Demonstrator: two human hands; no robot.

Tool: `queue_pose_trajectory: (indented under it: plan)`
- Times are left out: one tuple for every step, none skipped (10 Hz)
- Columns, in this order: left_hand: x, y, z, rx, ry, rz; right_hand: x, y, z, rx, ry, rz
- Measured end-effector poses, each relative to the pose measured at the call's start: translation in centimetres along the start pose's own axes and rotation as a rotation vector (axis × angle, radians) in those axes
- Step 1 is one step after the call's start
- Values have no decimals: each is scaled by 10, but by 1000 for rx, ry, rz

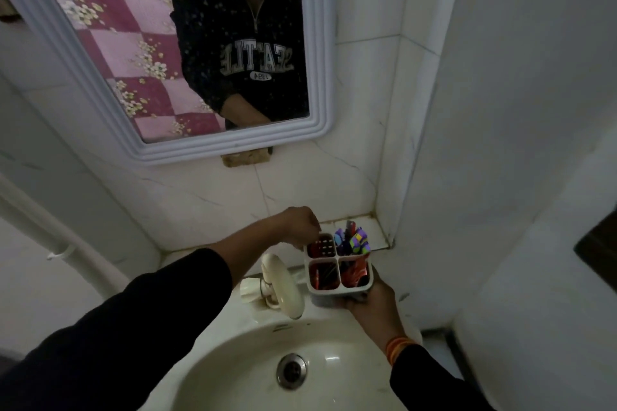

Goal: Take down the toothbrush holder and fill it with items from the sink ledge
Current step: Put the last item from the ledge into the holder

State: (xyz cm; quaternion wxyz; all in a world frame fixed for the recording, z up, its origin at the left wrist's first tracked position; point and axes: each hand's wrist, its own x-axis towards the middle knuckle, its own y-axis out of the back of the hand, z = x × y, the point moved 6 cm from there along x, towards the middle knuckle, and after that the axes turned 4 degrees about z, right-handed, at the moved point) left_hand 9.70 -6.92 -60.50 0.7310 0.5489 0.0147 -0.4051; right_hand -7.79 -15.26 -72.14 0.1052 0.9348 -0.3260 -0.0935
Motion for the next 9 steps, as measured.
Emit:
queue_pose_trajectory:
  plan:
    - [11,14,6,-135,63,70,25,17,-19,-33,46,38]
    - [26,19,11,-256,132,172,58,33,-32,-57,57,63]
    - [40,13,18,-366,157,214,82,45,-32,-120,22,94]
    - [50,10,26,-556,194,267,99,49,-29,-104,-17,124]
    - [58,6,28,-661,227,294,107,48,-29,-104,-37,154]
    - [66,-4,22,-794,252,298,109,42,-27,-95,-49,192]
    - [62,-8,25,-844,248,289,106,41,-30,-112,-64,184]
    - [48,-9,26,-844,226,303,103,43,-32,-145,-125,188]
    - [20,-4,23,-751,214,345,80,45,-36,-227,-195,203]
